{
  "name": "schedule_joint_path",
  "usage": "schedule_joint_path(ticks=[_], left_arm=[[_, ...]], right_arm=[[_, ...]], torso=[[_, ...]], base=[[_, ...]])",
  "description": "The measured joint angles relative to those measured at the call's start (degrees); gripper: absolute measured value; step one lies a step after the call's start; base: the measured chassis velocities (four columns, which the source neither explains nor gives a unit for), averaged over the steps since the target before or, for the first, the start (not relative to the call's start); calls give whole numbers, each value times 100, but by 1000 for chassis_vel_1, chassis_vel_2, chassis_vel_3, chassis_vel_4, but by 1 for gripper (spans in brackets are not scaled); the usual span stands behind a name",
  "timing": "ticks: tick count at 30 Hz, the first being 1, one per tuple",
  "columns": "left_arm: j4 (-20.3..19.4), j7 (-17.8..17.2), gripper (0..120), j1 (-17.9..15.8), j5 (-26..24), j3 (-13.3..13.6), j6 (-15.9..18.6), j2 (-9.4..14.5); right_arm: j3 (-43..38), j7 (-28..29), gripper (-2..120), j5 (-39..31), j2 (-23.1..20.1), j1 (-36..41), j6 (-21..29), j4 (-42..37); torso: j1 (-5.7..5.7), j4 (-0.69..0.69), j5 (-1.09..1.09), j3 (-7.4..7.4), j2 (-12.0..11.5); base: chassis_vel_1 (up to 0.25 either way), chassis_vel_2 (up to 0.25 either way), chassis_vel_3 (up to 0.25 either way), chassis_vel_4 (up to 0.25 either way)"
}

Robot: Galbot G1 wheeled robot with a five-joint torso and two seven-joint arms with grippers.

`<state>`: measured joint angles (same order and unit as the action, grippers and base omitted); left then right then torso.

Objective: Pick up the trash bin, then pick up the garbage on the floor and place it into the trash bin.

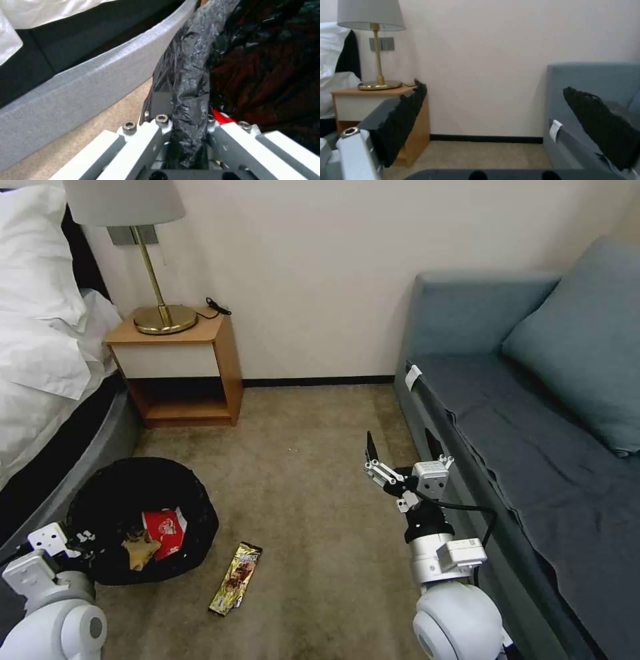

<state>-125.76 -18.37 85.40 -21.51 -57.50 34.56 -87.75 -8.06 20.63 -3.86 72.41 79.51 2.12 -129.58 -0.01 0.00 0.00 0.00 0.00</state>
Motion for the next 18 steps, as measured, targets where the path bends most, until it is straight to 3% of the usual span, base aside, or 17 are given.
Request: schedule_joint_path(ticks=[11, 17, 18], left_arm=[[-1, -2, 3, 5, -1, -4, -20, -5], [13, -3, 3, -15, 1, 4, -21, 2], [13, -3, 3, -21, 2, -2, -21, 8]], right_arm=[[137, 28, 100, -105, -33, -170, 14, 111], [497, 24, 100, -794, -206, -1083, 265, 512], [699, 25, 100, -1066, -308, -1560, 406, 785]], torso=[[0, -1, 0, 1, 0], [0, -2, 0, 1, 0], [0, -1, 0, 0, 0]], base=[[-64, 57, 58, -55], [0, 0, 0, 0], [0, 0, 0, 0]])
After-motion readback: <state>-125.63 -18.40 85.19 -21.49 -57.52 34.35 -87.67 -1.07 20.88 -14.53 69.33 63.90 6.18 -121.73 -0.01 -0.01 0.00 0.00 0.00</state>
